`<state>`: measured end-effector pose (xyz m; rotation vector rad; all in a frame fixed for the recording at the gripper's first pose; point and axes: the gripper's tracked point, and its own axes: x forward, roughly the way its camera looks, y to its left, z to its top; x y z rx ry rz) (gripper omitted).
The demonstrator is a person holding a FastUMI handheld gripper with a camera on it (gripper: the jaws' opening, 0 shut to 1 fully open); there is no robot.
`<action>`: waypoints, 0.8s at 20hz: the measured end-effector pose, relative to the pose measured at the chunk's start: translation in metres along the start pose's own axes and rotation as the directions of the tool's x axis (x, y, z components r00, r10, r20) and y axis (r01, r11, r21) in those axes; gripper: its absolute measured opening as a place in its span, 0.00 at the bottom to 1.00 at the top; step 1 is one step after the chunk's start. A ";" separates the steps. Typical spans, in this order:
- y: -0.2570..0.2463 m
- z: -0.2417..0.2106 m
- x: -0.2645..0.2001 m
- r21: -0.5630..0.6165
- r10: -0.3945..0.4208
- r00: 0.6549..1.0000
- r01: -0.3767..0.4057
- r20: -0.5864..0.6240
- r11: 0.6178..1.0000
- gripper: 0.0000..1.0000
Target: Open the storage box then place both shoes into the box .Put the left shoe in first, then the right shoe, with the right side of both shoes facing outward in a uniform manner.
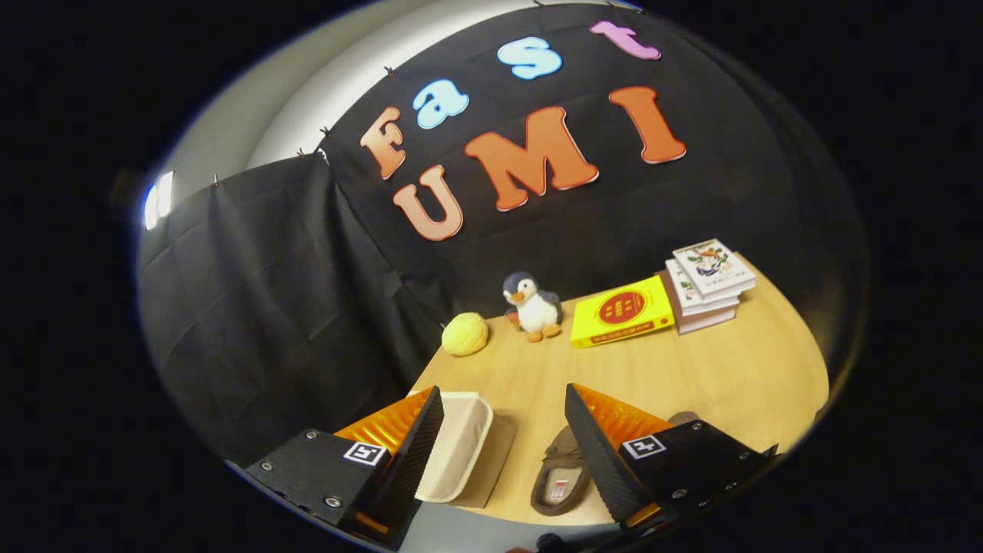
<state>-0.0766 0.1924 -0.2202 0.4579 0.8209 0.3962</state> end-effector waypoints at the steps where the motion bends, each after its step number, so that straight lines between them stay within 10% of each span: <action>1: 0.007 -0.012 0.009 0.020 0.021 0.999 -0.020 -0.040 1.000 0.96; 16: 0.078 -0.169 0.101 0.341 0.320 0.825 -0.166 -0.466 0.925 0.95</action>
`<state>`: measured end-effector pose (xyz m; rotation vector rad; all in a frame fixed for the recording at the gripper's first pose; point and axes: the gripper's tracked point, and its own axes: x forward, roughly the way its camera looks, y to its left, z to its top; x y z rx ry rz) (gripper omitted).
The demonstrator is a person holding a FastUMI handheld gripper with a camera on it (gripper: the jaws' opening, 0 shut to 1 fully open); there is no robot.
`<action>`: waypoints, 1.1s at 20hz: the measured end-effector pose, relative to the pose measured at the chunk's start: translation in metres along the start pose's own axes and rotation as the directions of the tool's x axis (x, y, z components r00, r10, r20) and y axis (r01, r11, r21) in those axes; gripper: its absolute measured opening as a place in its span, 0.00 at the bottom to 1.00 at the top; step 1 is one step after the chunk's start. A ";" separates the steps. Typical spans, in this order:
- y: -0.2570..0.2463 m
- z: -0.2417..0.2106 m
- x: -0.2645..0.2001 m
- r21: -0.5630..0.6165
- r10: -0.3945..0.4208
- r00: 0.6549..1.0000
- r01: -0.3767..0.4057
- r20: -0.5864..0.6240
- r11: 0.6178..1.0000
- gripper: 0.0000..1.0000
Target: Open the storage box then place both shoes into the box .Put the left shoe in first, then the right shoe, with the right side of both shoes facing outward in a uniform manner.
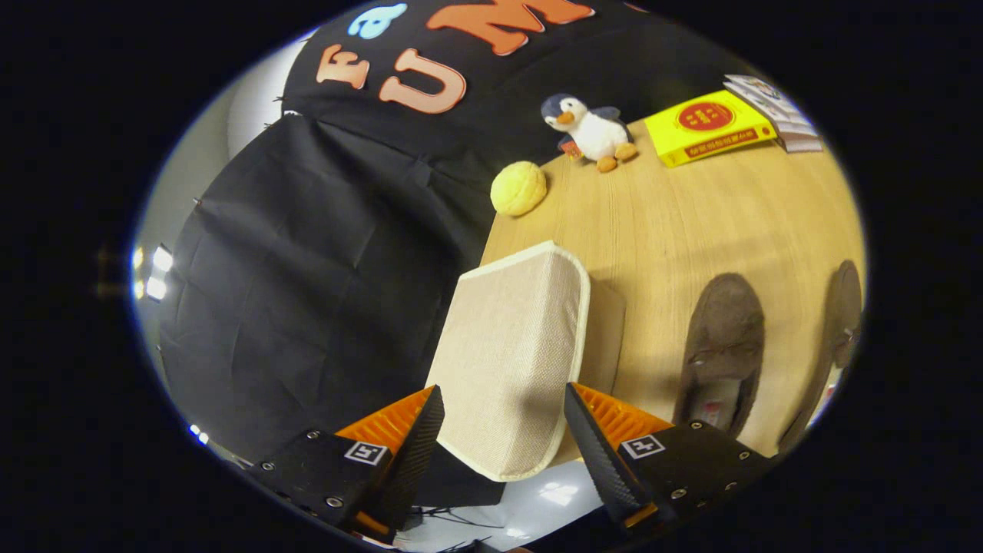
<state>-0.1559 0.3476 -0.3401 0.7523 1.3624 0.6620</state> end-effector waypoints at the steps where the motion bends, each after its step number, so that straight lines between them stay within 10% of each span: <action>1: -0.004 -0.006 0.005 0.024 0.006 1.000 -0.006 -0.016 1.000 0.95; 11: -0.029 -0.040 0.044 0.102 0.032 0.988 -0.016 -0.152 0.995 0.94; 22: 0.076 -0.004 -0.005 0.043 0.280 0.955 -0.278 -0.092 0.960 0.74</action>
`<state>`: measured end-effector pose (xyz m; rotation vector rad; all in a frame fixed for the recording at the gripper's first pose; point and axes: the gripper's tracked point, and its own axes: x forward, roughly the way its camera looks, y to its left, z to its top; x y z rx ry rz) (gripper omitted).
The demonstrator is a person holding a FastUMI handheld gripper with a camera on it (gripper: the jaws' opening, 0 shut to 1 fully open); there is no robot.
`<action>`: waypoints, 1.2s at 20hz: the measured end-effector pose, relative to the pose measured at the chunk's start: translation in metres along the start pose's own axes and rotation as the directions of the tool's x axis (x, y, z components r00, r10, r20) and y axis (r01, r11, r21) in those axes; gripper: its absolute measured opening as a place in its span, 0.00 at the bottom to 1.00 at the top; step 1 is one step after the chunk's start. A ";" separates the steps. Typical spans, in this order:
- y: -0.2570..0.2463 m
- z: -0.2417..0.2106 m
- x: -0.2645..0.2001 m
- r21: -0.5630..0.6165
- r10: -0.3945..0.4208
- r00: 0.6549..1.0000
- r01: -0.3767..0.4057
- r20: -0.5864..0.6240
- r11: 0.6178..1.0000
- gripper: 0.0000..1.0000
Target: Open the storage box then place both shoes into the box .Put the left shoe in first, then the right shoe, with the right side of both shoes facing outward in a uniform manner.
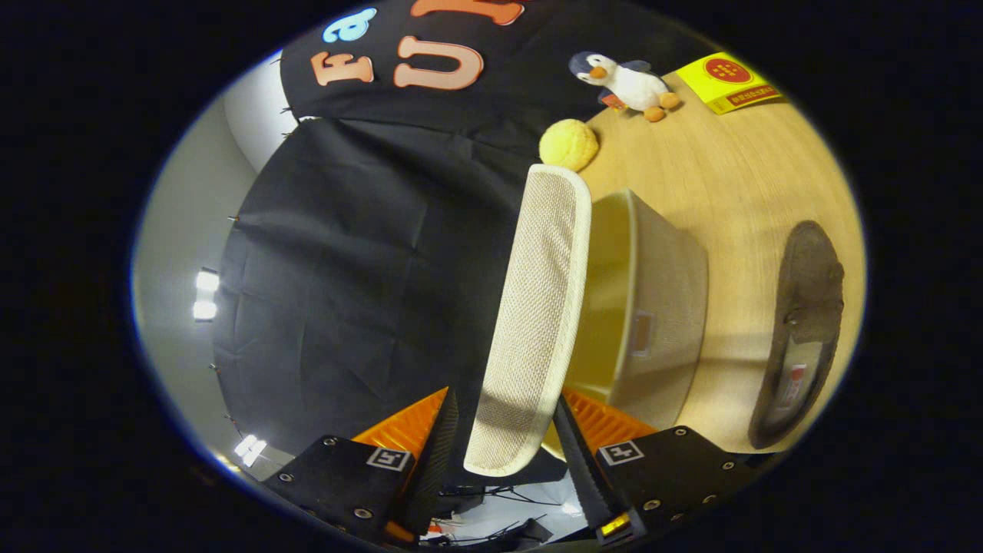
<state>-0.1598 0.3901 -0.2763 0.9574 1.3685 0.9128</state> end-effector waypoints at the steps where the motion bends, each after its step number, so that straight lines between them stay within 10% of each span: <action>1: 0.015 0.004 0.002 -0.025 0.024 1.000 -0.024 0.009 0.999 0.72; 10: 0.100 0.036 0.069 -0.206 0.066 0.994 -0.047 0.086 0.978 0.21; 24: 0.147 0.001 0.234 -0.190 -0.036 0.999 0.041 0.029 0.981 0.20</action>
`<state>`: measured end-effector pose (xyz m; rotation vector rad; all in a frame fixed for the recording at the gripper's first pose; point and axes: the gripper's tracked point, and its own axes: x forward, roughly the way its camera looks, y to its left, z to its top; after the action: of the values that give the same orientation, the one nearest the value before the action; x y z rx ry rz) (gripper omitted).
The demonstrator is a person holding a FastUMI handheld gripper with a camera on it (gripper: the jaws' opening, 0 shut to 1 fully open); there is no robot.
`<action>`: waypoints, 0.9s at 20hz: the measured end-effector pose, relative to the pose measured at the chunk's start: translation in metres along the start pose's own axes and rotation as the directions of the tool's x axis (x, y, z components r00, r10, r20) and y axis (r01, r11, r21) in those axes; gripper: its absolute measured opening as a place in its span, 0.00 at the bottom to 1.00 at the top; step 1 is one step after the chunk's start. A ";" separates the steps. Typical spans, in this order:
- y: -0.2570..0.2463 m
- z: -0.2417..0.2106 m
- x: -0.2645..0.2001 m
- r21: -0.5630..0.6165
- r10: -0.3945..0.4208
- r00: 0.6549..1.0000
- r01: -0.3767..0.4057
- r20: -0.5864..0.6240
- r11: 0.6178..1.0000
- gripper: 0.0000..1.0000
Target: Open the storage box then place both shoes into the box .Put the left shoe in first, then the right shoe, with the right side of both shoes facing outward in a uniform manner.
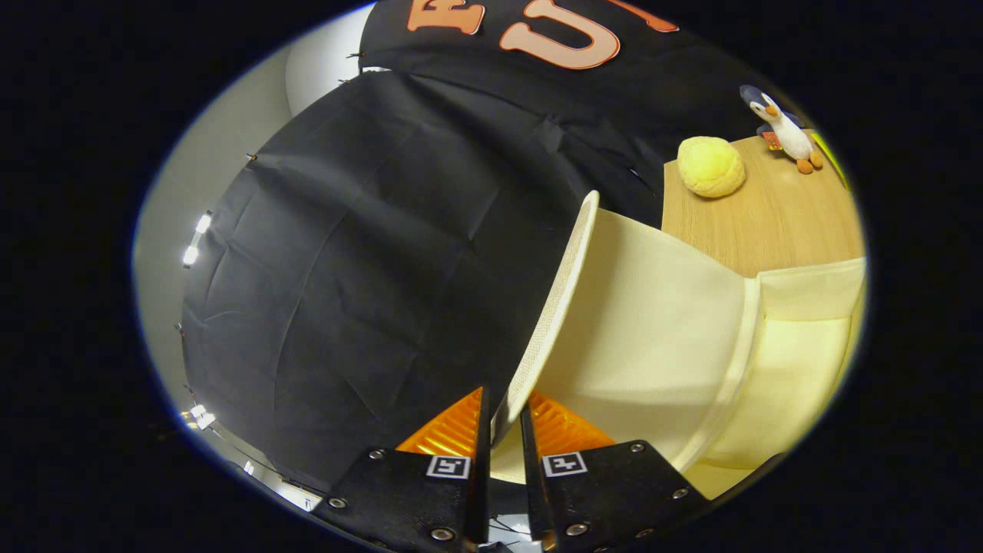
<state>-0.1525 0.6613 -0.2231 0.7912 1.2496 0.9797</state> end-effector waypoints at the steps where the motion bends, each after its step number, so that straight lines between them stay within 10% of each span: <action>1: 0.001 -0.003 0.004 0.008 -0.008 1.000 0.008 -0.005 1.000 0.24; 6: -0.040 -0.022 -0.014 -0.118 -0.129 0.992 0.128 0.000 0.985 0.68; 18: -0.218 0.007 -0.222 -0.226 -0.452 0.863 0.497 0.226 0.838 0.75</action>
<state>-0.1186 0.3718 -0.3320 0.3035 1.0627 0.6424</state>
